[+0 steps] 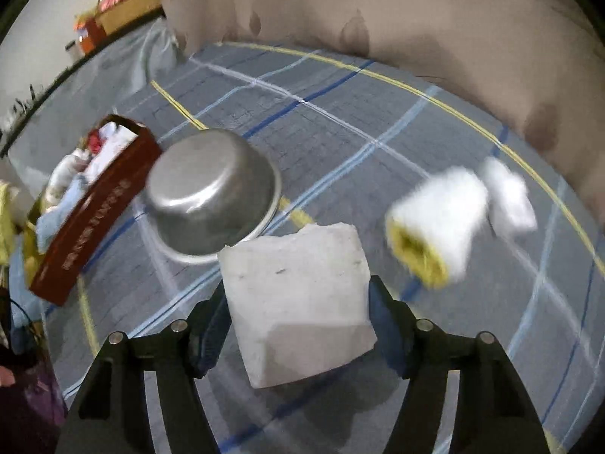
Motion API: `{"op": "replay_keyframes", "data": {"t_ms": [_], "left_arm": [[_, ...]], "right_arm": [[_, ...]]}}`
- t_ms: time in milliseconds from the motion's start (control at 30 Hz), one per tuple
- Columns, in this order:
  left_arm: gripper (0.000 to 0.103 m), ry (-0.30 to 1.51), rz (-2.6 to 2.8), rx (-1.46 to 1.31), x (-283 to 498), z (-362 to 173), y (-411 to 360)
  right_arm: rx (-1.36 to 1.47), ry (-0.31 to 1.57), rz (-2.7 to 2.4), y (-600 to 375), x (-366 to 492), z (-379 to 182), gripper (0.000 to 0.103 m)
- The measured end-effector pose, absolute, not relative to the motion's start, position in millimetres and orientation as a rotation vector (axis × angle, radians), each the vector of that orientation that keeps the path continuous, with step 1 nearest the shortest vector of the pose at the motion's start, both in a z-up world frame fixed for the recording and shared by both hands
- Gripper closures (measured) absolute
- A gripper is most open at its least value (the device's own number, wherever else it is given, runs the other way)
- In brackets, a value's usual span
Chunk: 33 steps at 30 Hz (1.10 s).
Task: Organize soft objects
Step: 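Lower the rolled towel into the gold tin and open the left tool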
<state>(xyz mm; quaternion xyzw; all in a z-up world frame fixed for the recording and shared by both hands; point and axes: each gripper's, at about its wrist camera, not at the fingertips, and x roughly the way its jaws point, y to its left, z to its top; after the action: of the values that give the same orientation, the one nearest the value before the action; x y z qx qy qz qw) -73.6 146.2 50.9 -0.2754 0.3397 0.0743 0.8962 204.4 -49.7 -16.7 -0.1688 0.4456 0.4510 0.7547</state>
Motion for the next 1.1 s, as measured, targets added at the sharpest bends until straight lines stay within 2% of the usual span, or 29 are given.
{"op": "replay_keyframes", "data": {"t_ms": [200,400,867,1033,1100], "left_arm": [[0.080,0.685,0.221,-0.533,-86,63,162],[0.079,0.692,0.265,-0.458,-95,67,189],[0.078,0.780,0.204,-0.305,-21,46,221],[0.078,0.833,0.161,-0.394,12,21,243],[0.070,0.867,0.156,-0.426,21,13,249]], "right_arm": [[-0.234,0.914,0.938,-99,141,-8,0.038],[-0.174,0.897,0.859,-123,116,-23,0.038],[-0.187,0.874,0.830,-121,112,-31,0.038],[-0.181,0.876,0.827,-121,114,-32,0.037],[-0.187,0.878,0.827,-120,114,-33,0.037]]}}
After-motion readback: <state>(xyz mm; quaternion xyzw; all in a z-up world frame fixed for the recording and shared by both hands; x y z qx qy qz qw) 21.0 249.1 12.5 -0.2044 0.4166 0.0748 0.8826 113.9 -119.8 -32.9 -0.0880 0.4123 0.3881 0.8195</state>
